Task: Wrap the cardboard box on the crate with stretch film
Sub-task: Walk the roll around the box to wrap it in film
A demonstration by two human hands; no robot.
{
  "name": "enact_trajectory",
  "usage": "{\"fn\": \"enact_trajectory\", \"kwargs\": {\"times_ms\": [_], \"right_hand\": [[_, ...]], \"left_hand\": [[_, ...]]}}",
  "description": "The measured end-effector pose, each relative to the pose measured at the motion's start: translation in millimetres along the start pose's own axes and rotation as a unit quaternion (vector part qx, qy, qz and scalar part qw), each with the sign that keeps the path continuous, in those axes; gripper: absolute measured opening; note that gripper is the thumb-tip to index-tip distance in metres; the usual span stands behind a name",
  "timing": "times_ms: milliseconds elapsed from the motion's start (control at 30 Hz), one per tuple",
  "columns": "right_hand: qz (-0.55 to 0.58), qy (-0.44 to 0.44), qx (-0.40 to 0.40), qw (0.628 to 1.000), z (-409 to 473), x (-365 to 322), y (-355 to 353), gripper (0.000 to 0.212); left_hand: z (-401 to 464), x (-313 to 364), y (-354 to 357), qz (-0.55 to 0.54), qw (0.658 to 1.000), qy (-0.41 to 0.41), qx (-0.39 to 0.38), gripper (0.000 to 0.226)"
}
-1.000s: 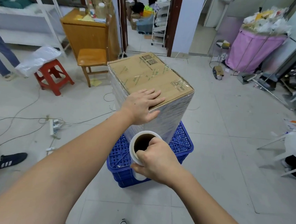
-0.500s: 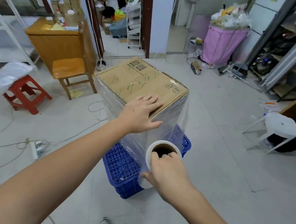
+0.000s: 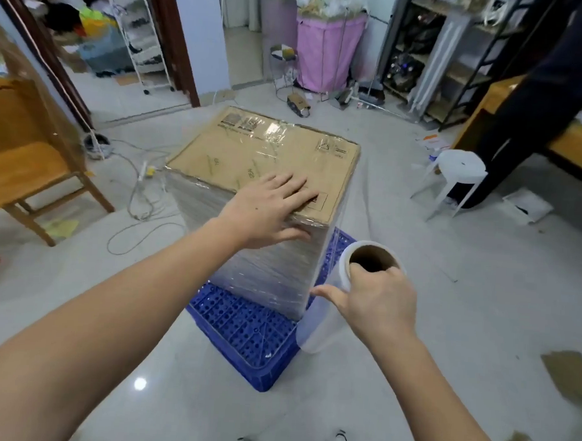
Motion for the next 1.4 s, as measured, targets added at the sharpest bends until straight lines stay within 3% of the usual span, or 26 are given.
{"fn": "enact_trajectory", "kwargs": {"times_ms": [67, 167, 300, 500, 667, 1067, 1167, 1233, 1400], "right_hand": [[0.003, -0.005, 0.001, 1.0, -10, 4, 3, 0.068], [-0.039, -0.081, 0.055, 0.994, -22, 1, -2, 0.068], [-0.011, -0.18, 0.037, 0.983, -27, -19, -9, 0.064], [-0.003, -0.29, 0.034, 0.956, -27, -56, -7, 0.042], [0.022, -0.323, 0.027, 0.946, -26, -52, -16, 0.043], [0.025, -0.248, -0.052, 0.967, -31, -63, -26, 0.034], [0.035, -0.192, -0.02, 0.981, -40, -74, -34, 0.044], [0.015, -0.145, -0.044, 0.988, -37, -76, -36, 0.052], [0.009, -0.054, -0.037, 0.998, -48, -73, -33, 0.041]], "left_hand": [[2, 0, 0, 0.004, 1.0, 0.004, 0.001, 0.093], [8, 1, -2, 0.007, 1.0, 0.007, 0.005, 0.094], [9, 6, -3, 0.01, 1.0, 0.005, 0.014, 0.093], [6, 5, 0, 0.008, 1.0, 0.0, 0.018, 0.089], [6, 3, 1, 0.003, 1.0, 0.0, 0.018, 0.088], [7, 4, -2, -0.012, 1.0, 0.0, 0.022, 0.089], [9, 4, -3, -0.016, 1.0, -0.004, 0.022, 0.088], [7, 4, -4, -0.025, 0.999, -0.003, 0.021, 0.089], [5, -4, -6, -0.08, 0.997, -0.008, 0.005, 0.091]]}}
Point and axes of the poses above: each hand's wrist, its own z-axis towards the middle knuckle, its own y-axis out of the palm, x = y × z, the point moved 1 cm from there along z, towards the middle knuckle, and after that the axes turned 7 degrees about -z, right-handed, at the moved point
